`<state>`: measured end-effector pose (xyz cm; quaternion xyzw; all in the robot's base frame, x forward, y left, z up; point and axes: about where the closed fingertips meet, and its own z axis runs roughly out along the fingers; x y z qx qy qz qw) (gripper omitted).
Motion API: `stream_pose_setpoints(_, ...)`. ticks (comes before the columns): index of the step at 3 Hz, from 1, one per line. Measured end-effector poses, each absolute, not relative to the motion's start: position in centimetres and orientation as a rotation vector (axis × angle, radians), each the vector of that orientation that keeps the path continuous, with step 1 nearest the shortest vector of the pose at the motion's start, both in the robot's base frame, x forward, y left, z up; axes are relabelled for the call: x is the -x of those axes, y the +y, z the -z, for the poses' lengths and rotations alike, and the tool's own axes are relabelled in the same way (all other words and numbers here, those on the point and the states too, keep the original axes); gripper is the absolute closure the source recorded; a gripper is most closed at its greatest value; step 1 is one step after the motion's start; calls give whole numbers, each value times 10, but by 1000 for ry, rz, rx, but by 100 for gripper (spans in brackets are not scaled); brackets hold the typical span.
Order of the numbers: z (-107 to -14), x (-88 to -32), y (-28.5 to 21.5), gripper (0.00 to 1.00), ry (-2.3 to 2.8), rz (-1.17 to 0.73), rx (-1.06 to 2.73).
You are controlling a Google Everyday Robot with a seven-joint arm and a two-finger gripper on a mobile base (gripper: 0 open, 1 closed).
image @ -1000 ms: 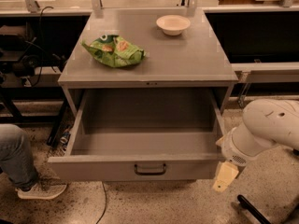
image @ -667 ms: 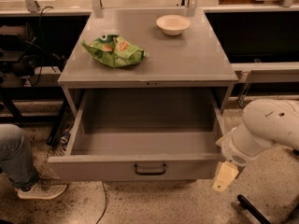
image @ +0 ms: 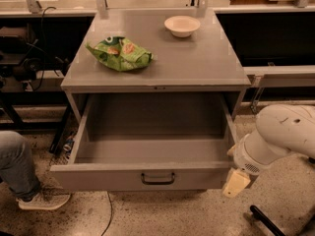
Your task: Open top drawer
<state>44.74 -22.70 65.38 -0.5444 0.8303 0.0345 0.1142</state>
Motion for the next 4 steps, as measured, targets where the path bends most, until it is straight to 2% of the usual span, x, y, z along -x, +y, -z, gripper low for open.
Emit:
stream_pose_setpoints(1, -654, -447, -227, 0, 2434, -100, 1597)
stream_pose_setpoints(4, -685, -461, -205, 0, 2387, -27, 1638)
